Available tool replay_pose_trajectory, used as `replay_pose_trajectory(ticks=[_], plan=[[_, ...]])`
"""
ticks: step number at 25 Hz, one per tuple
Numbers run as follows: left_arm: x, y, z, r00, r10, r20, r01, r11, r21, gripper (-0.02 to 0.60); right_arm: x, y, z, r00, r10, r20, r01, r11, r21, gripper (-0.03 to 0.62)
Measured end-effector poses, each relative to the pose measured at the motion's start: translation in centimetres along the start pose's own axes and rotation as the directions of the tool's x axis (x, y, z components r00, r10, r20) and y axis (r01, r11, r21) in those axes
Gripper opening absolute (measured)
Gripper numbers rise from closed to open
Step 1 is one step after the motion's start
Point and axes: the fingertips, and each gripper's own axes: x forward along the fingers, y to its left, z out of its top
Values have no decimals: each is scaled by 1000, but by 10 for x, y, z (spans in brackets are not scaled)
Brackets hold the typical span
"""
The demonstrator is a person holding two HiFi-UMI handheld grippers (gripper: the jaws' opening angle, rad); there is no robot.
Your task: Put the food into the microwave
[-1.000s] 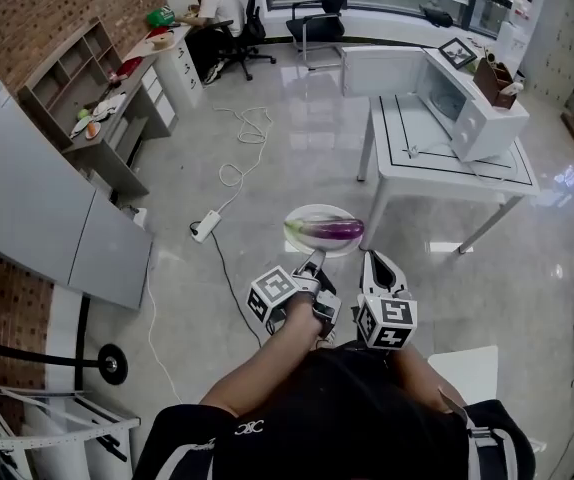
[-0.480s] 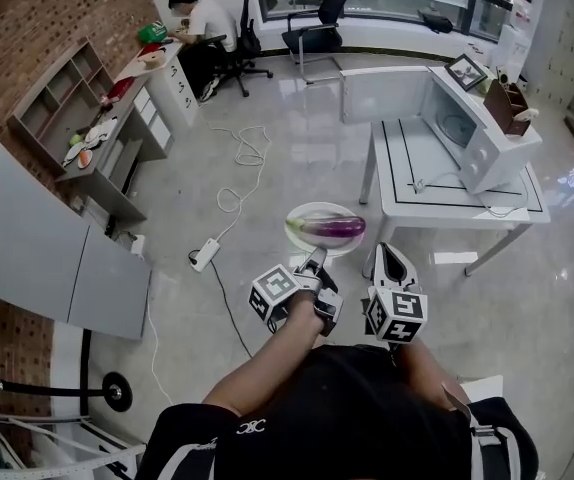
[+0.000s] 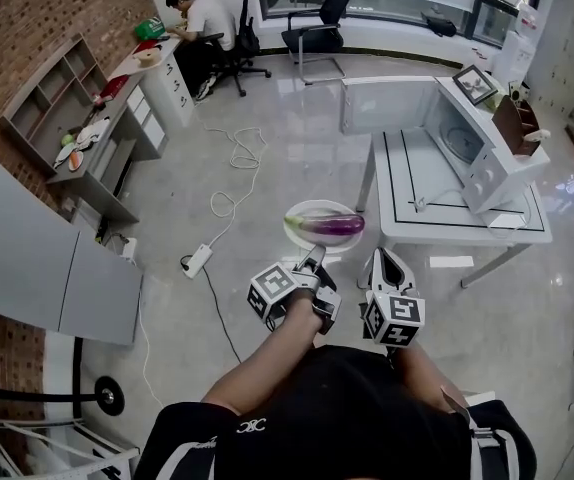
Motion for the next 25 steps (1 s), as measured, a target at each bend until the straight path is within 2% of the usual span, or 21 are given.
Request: replay_pose_trajectory(ticks=[6,16,21,25], plan=[[43,-1,9,999,-4,-34,3,1000,-11,23,20,-26,3,999,-45,-1,45,999,-2,0],[139,-24,24,988,-41,-150,49,997,51,23,78,-79,19,983,-184,29,183,983,25,0],[195,-33,25,969,-35,-244,54,996,70,23,110,-103,29,967,-253,42,252,967,41,0],[243,-33,12,943,-22,-331,52,996,79,23,125,-137,29,937,-348,38,344,936,71,0]])
